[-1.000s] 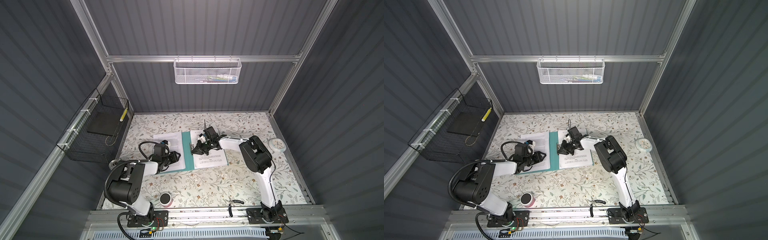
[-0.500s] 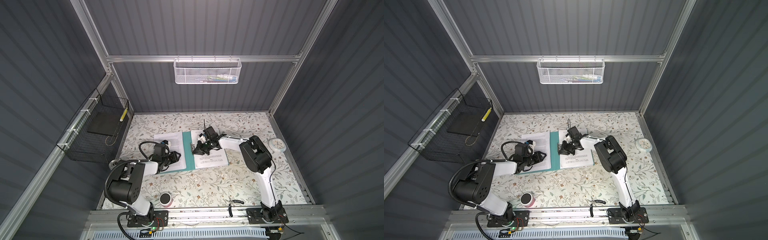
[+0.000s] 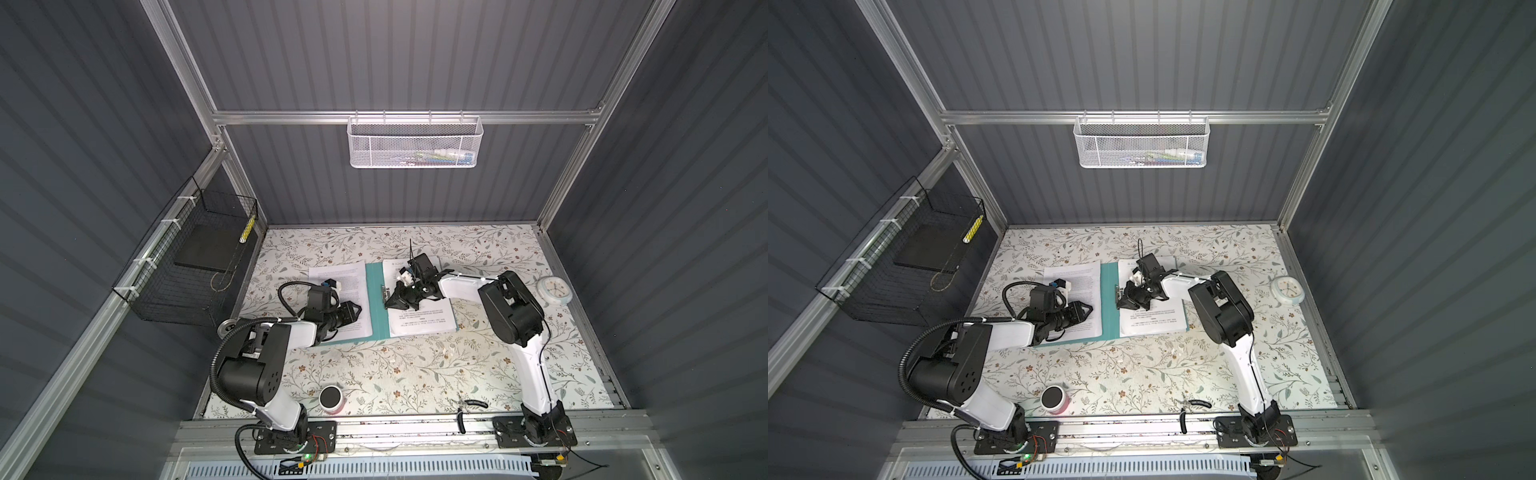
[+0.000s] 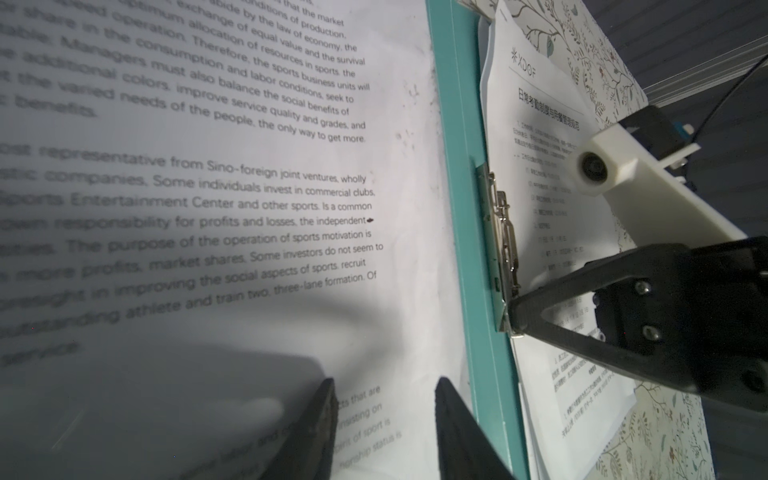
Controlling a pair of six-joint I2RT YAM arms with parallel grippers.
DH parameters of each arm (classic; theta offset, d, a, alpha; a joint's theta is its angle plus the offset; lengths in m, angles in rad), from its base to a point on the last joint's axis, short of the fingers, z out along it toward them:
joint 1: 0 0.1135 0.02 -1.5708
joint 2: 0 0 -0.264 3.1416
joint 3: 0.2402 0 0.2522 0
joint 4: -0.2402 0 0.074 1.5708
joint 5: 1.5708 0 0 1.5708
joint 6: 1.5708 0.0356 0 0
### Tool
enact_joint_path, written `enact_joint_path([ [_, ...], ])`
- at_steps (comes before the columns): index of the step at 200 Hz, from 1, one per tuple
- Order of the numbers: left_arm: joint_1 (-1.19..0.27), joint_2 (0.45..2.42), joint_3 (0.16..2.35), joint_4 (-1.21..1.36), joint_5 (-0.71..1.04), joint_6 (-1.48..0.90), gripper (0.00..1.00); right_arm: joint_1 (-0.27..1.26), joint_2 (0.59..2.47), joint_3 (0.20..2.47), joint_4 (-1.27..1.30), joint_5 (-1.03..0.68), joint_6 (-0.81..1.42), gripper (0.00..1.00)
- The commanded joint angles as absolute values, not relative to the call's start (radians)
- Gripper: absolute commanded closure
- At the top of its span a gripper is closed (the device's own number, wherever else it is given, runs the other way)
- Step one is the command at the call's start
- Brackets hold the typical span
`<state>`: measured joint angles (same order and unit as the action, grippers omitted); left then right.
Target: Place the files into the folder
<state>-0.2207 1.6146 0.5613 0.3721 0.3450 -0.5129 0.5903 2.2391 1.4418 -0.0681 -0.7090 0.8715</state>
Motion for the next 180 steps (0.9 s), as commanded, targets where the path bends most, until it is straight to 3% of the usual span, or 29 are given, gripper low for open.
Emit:
enact_joint_path([
  [1, -0.213, 1.658, 0.551, 0.275, 0.359, -0.506, 0.58, 0.584, 2.272, 1.375, -0.029, -0.696, 0.994, 1.00],
  [42, -0.213, 1.662, 0.558, 0.266, 0.367, -0.502, 0.56, 0.569, 2.241, 1.358, 0.107, -0.803, 1.090, 1.00],
  [77, -0.213, 1.649, 0.567, 0.253, 0.370, -0.502, 0.53, 0.559, 2.238, 1.370, 0.080, -0.784, 1.078, 1.00],
  [116, -0.214, 1.571, 0.632, 0.165, 0.356, -0.480, 0.31, 0.538, 2.199, 1.332, 0.015, -0.718, 1.035, 1.00],
  [157, -0.213, 1.525, 0.713, 0.055, 0.259, -0.417, 0.22, 0.514, 2.141, 1.277, -0.025, -0.652, 0.988, 1.00],
  [180, -0.213, 1.509, 0.734, 0.019, 0.213, -0.408, 0.18, 0.509, 2.119, 1.280, -0.065, -0.641, 0.954, 0.84],
])
